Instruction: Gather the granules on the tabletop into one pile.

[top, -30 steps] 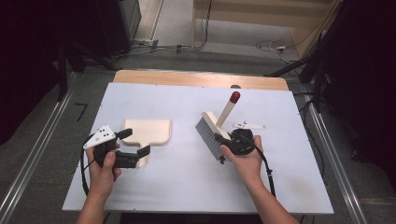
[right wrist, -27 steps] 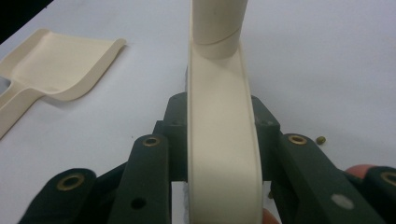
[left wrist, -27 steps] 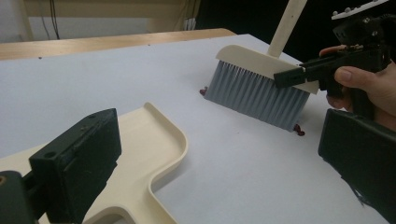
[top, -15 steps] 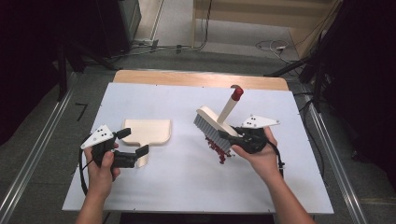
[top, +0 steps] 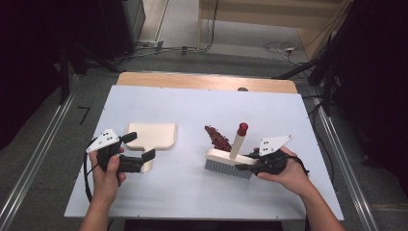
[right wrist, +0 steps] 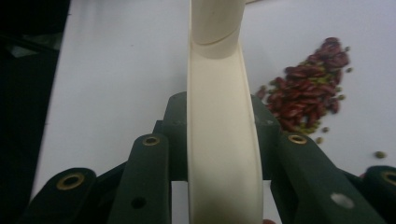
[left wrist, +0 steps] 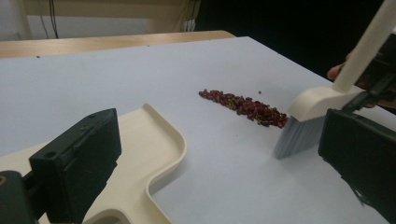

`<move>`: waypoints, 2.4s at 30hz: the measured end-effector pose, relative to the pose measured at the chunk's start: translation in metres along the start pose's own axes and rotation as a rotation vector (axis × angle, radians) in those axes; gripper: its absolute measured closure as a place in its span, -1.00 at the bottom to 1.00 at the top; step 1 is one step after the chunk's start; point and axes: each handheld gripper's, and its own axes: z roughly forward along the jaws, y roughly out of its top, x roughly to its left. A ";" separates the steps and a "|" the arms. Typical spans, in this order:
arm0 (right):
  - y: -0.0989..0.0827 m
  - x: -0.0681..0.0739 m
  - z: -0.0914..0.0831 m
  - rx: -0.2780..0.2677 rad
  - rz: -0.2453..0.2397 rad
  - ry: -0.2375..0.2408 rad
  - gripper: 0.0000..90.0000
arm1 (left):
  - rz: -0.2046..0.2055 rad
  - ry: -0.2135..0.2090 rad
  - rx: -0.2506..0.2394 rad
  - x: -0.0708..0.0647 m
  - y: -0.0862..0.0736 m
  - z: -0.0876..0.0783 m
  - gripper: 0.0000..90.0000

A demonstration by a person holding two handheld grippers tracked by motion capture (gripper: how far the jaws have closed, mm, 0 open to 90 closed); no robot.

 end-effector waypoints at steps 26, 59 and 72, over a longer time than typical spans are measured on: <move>0.012 -0.075 0.023 -0.019 0.076 -0.033 0.46 | -0.004 -0.011 -0.005 0.000 0.000 -0.001 -1.00; 0.030 -0.078 0.012 -0.055 0.073 -0.042 0.46 | -0.005 -0.009 -0.003 0.001 0.000 -0.002 -1.00; 0.049 -0.106 0.013 -0.057 0.111 -0.345 0.46 | -0.001 -0.013 0.001 0.000 0.000 0.000 -1.00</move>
